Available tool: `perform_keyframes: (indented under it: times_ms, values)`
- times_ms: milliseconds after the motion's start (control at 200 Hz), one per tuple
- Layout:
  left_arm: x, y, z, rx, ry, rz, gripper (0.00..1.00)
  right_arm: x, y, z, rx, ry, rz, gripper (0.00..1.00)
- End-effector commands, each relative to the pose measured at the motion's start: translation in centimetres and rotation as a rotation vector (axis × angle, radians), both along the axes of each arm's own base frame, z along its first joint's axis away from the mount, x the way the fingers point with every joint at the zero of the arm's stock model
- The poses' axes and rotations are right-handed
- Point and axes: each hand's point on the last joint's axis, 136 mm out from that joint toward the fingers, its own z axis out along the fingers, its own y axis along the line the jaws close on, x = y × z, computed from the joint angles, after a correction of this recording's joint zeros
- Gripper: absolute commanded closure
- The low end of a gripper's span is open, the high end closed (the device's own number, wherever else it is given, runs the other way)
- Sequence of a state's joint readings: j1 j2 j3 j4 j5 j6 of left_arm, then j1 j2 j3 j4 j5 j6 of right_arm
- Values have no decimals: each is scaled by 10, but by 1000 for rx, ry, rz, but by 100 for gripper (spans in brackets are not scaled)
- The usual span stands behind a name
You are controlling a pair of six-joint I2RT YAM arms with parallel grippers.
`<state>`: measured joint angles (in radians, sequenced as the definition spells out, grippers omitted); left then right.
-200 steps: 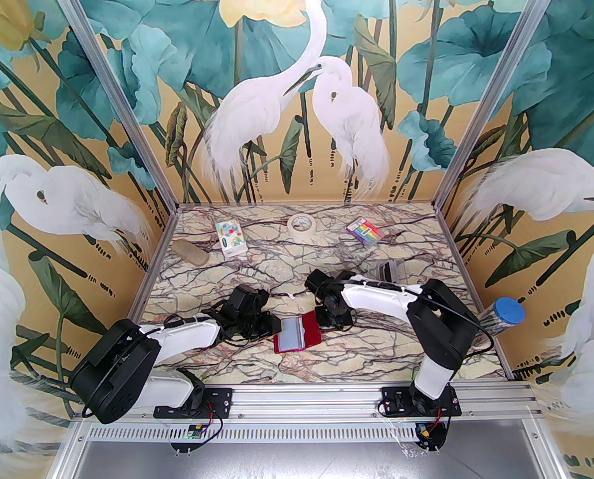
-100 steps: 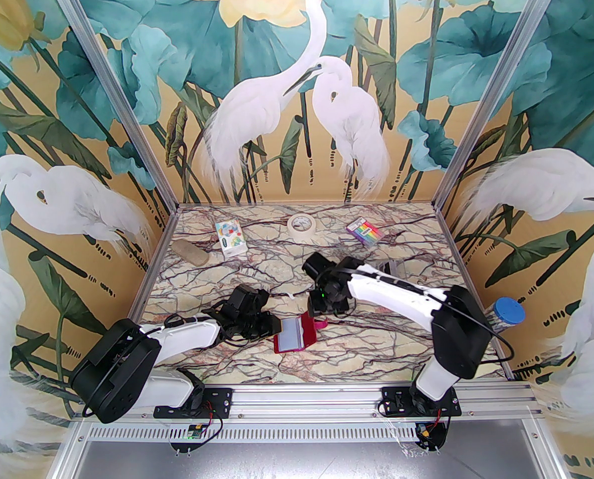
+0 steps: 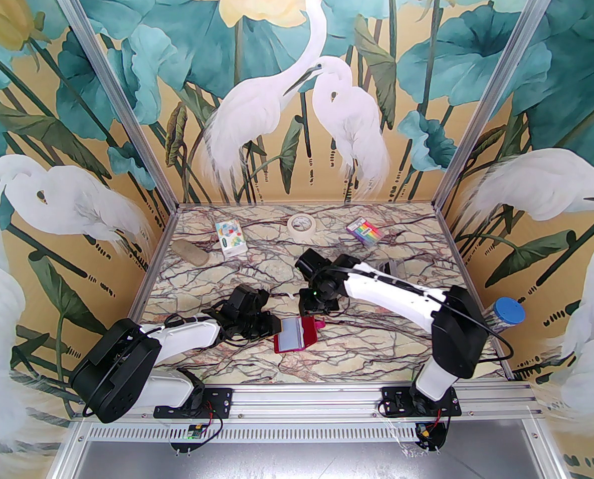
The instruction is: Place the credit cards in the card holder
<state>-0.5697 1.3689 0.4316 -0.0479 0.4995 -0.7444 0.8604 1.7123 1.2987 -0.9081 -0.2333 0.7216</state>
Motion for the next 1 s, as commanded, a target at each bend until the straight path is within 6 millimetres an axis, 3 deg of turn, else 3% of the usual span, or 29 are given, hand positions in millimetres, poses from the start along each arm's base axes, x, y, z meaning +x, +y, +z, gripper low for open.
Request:
perform_keyframes:
  times_ms: [0,220,505,805,995]
  values:
    - [0,5,-5,37,-4,3,79,-6,-11,-31,-70,45,-12,81]
    - [0,5,-6,41,-3,2,79,-12,-26,-57,-133,65,-30,82]
    - [0,6,-8,46,1,6,79,-16,-29,-82,-162,98,-40,83]
    - [0,7,-11,54,5,8,79,-22,-37,-96,-192,118,-53,83]
    - [-1,6,-11,54,7,7,79,-22,-37,-94,-189,116,-56,83]
